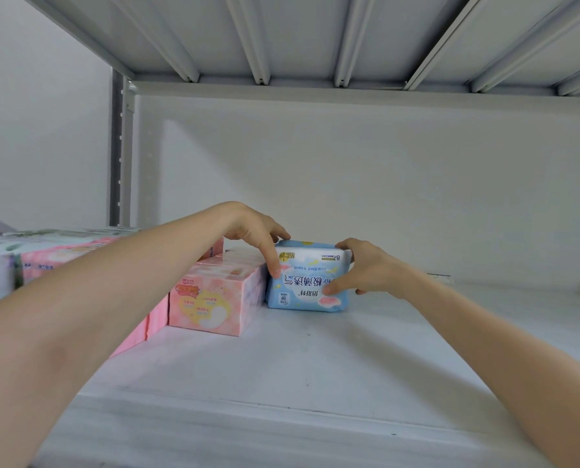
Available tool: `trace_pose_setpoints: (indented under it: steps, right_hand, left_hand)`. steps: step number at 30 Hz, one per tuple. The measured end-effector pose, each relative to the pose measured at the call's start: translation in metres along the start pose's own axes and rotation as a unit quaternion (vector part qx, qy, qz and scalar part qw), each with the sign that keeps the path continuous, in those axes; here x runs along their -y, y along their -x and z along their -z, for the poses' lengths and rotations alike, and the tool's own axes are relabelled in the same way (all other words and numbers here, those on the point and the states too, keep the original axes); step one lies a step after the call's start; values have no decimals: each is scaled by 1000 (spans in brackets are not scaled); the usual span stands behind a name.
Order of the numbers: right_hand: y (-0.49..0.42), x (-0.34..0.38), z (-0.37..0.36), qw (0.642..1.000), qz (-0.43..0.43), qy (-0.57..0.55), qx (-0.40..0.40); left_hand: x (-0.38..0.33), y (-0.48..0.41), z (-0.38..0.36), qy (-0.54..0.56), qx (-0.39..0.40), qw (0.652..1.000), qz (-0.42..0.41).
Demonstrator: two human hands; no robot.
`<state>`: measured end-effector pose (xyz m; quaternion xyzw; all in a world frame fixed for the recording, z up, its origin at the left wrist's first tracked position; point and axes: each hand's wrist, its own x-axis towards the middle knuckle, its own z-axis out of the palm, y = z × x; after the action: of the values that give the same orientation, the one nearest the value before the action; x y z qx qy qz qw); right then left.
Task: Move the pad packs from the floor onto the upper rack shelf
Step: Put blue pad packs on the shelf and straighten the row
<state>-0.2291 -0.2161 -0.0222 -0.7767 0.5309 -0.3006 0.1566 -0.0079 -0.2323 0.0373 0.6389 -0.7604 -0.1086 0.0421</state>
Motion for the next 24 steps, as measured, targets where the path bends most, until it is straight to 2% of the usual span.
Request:
trace_pose_setpoints:
  steps: [9,15,20,24]
  right_hand:
    - [7,-2,10,999,17,38,-19]
    - [25,3,14,993,38,109,-33]
    - [40,11,13,982,51,169,-66]
    - [55,18,7,960,62,254,-97]
  left_hand:
    - [0,12,-6,-13,-39,999,-2]
    - [-6,34,-14,-1,-83,996,-17]
    - [-11,65,-25,42,-182,981,-48]
    - [-13,85,-47,-24,-267,962,-49]
